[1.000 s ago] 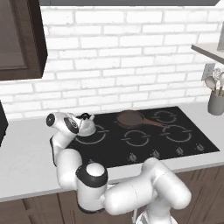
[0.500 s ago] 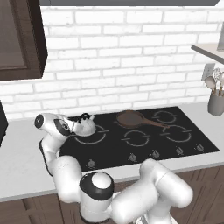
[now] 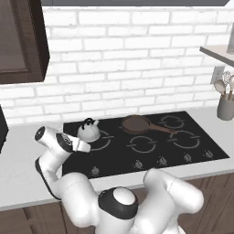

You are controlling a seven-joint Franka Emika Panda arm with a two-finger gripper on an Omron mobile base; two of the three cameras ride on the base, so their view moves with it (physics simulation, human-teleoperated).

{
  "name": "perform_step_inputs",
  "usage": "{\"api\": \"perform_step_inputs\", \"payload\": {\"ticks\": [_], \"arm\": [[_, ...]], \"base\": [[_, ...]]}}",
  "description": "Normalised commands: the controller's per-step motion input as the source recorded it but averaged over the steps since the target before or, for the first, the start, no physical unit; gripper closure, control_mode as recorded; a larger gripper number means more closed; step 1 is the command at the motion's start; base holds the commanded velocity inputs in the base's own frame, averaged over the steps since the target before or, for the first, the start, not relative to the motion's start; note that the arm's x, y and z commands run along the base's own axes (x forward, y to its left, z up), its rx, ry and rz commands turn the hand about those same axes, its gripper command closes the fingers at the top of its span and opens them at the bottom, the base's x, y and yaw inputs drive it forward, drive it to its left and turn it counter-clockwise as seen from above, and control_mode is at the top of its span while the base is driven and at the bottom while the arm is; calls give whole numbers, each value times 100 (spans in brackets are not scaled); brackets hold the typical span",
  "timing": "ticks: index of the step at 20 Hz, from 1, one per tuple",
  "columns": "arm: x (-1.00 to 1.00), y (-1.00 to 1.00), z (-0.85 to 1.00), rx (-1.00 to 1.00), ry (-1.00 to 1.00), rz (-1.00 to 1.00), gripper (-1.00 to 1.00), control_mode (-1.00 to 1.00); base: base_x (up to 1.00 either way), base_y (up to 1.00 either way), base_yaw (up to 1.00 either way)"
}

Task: Pick the kettle from the counter and place it on a stove burner. Then turn the burner on.

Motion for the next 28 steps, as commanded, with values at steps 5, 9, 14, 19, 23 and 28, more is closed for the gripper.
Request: {"api": "perform_step_inputs", "payload": {"ticks": [5, 9, 14, 19, 23, 28], "arm": [[-41, -48, -97, -6, 71, 18, -100, -100], [40, -6, -26, -2, 42, 17, -100, -100], [-12, -22, -23, 11, 5, 0, -100, -100], [-92, -48, -33, 35, -6, 0, -100, -100], [-31, -6, 0, 5, -3, 0, -100, -100], [-40, -6, 0, 0, -4, 1, -100, -100]], "base": [[0, 0, 0], [0, 0, 0], [0, 0, 0], [0, 0, 0], [0, 0, 0], [0, 0, 0]]}}
